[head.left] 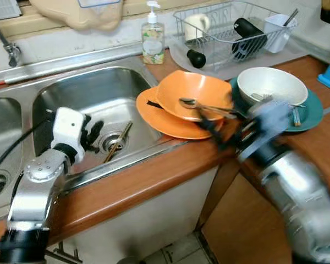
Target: Kitchen organization
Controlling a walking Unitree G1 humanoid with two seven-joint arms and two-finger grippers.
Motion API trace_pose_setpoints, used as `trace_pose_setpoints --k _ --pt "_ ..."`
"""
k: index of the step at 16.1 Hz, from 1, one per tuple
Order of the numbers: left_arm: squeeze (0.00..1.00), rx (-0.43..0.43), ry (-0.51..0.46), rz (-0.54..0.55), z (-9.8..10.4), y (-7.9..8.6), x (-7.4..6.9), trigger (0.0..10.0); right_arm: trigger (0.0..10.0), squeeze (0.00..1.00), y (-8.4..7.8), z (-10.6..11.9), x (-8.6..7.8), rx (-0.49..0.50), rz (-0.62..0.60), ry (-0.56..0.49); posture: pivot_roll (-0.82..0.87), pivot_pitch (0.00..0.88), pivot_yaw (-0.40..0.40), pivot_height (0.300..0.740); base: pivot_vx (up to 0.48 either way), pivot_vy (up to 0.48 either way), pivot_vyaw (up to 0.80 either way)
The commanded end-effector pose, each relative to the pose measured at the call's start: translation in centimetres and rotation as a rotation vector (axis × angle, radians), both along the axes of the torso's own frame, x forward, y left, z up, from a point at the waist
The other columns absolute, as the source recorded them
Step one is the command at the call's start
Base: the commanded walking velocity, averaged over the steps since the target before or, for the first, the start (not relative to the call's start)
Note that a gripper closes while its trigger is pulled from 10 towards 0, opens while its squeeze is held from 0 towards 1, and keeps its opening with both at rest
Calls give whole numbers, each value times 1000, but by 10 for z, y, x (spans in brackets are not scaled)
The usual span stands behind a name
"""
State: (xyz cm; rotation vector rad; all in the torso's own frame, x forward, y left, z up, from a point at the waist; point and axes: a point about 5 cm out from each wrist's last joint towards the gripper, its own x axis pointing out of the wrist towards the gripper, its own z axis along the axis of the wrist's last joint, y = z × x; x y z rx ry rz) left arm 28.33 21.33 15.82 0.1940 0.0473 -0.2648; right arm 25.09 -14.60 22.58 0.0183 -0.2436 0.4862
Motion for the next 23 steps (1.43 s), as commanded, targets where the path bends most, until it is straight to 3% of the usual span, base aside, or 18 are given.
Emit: trace_pose_setpoints --k 1,6,9,12,13,14,15,23 --pt "0 -29 -48 -72 11 -9 -5 10000 10000 1000 -15 6 3 35 -38 -15 -57 0 40 740 0 0 0" --pt "0 -72 -17 -248 7 -33 -26 10000 10000 1000 -41 6 5 -7 -84 23 -60 0 26 740 0 0 0" --pt "0 -140 21 -428 12 -53 -44 10000 10000 1000 -74 -10 8 -126 -215 127 -58 0 24 740 0 0 0" --pt "0 -151 57 -526 13 -65 -56 10000 10000 1000 -87 -18 2 -184 -210 182 -56 0 18 740 0 0 0" --pt "0 -147 60 -527 12 -67 -57 10000 10000 941 -87 -19 1 -209 -203 193 -57 0 17 740 0 0 0" --pt "0 -148 67 -533 11 -68 -59 10000 10000 176 -86 -21 -1 -233 -184 204 -59 0 16 740 0 0 0" --pt "0 -149 72 -537 10 -69 -60 10000 10000 4 -85 -22 -2 -243 -171 207 -59 0 16 740 0 0 0" --pt "0 -96 106 -577 5 -80 -59 10000 10000 0 -64 -26 7 -256 -111 196 -57 0 9 740 0 0 0"
